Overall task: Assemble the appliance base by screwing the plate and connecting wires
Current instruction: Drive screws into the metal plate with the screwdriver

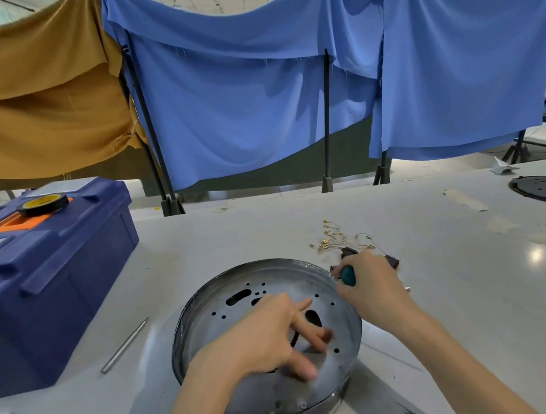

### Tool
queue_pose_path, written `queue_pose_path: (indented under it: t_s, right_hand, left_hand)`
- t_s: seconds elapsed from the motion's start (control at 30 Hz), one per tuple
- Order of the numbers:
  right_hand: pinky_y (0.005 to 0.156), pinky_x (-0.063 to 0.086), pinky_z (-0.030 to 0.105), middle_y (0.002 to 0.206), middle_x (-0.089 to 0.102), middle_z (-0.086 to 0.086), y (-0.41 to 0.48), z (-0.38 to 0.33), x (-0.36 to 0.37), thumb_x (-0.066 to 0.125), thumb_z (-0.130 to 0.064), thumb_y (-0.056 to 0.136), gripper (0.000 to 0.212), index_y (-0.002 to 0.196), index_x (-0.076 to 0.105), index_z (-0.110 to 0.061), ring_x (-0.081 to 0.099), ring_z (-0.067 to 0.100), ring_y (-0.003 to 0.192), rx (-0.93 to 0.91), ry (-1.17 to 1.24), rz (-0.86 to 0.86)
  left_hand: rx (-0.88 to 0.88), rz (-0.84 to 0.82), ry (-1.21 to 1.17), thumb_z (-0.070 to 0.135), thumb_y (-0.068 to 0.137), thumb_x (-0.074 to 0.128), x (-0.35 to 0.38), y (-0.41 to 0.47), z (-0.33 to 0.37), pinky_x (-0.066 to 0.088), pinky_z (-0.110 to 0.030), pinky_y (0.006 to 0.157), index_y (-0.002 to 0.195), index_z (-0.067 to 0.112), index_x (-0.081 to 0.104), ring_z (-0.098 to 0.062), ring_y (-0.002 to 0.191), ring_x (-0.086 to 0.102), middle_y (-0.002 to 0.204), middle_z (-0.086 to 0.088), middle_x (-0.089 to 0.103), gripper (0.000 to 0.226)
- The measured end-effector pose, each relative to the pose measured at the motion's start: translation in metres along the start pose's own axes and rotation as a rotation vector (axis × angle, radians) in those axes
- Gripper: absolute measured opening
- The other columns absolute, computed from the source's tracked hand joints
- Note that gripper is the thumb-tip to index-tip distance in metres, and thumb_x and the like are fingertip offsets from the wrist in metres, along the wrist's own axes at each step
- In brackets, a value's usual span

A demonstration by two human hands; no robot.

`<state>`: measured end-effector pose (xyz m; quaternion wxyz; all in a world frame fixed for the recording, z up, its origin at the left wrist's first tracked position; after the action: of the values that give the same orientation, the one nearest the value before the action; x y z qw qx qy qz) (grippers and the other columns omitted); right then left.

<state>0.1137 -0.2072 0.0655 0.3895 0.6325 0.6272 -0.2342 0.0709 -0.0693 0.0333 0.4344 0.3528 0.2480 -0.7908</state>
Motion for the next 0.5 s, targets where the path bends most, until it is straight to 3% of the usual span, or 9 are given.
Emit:
queue_pose_path:
  t_s: [0.1, 0.17, 0.23, 0.33, 0.43, 0.5]
  right_hand:
    - [0.052, 0.035, 0.031, 0.068, 0.049, 0.006, -0.001, 0.002, 0.002, 0.058, -0.006, 0.082, 0.011, 0.072, 0.058, -0.001, 0.044, 0.023, 0.064, 0.010, -0.027, 0.034]
    - [0.047, 0.027, 0.026, 0.064, 0.040, 0.003, -0.003, 0.002, 0.002, 0.060, -0.005, 0.082, 0.023, 0.064, 0.046, -0.007, 0.037, 0.020, 0.060, 0.013, -0.017, 0.031]
    - [0.047, 0.029, 0.026, 0.064, 0.043, 0.006, -0.005, 0.004, 0.002, 0.059, -0.004, 0.082, 0.025, 0.063, 0.043, -0.007, 0.042, 0.025, 0.062, 0.029, 0.017, 0.016]
    - [0.045, 0.038, 0.023, 0.065, 0.057, 0.021, -0.005, 0.009, 0.002, 0.059, -0.002, 0.080, 0.014, 0.070, 0.054, 0.007, 0.052, 0.025, 0.053, 0.070, 0.108, -0.020]
    - [0.033, 0.027, 0.015, 0.054, 0.061, 0.017, -0.002, 0.018, 0.002, 0.057, -0.001, 0.083, 0.017, 0.072, 0.059, 0.010, 0.037, 0.010, 0.031, 0.135, 0.274, -0.113]
    - [0.033, 0.023, 0.014, 0.054, 0.064, 0.014, 0.005, 0.037, -0.008, 0.059, -0.002, 0.087, 0.015, 0.075, 0.063, 0.005, 0.030, 0.009, 0.027, 0.226, 0.381, -0.068]
  left_hand:
    - [-0.081, 0.223, 0.094, 0.041, 0.078, 0.078, -0.014, 0.006, 0.005, 0.023, -0.029, 0.114, 0.129, 0.031, 0.061, -0.001, 0.142, 0.026, 0.148, 0.012, 0.044, 0.056]
    - [-0.124, 0.171, 0.199, 0.049, 0.084, 0.069, -0.007, 0.012, 0.003, 0.017, -0.037, 0.117, 0.146, 0.030, 0.042, -0.012, 0.148, 0.013, 0.159, 0.010, 0.023, 0.070]
    - [-0.137, 0.084, 0.252, 0.048, 0.086, 0.067, 0.001, 0.016, -0.001, 0.013, -0.038, 0.119, 0.152, 0.025, 0.029, -0.013, 0.149, 0.006, 0.162, 0.009, 0.012, 0.080]
    - [-0.133, 0.055, 0.209, 0.042, 0.087, 0.068, 0.003, 0.017, -0.007, 0.010, -0.039, 0.122, 0.153, 0.022, 0.026, -0.008, 0.149, 0.000, 0.162, 0.010, 0.009, 0.080]
    - [-0.128, 0.057, 0.184, 0.041, 0.087, 0.067, 0.003, 0.018, -0.011, 0.011, -0.039, 0.122, 0.152, 0.023, 0.028, -0.008, 0.149, 0.000, 0.161, 0.012, 0.010, 0.078]
    - [-0.129, 0.059, 0.166, 0.042, 0.088, 0.066, 0.004, 0.017, -0.013, 0.011, -0.038, 0.122, 0.151, 0.025, 0.029, -0.007, 0.149, 0.001, 0.160, 0.015, 0.010, 0.076]
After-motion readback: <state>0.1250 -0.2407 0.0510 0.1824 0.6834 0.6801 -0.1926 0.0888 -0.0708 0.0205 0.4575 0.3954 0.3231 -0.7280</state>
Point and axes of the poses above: each hand's wrist, its own y-axis towards the middle knuckle, its own x-axis out of the palm, z = x × y, the point moved 8 cm from there along y, towards the middle knuckle
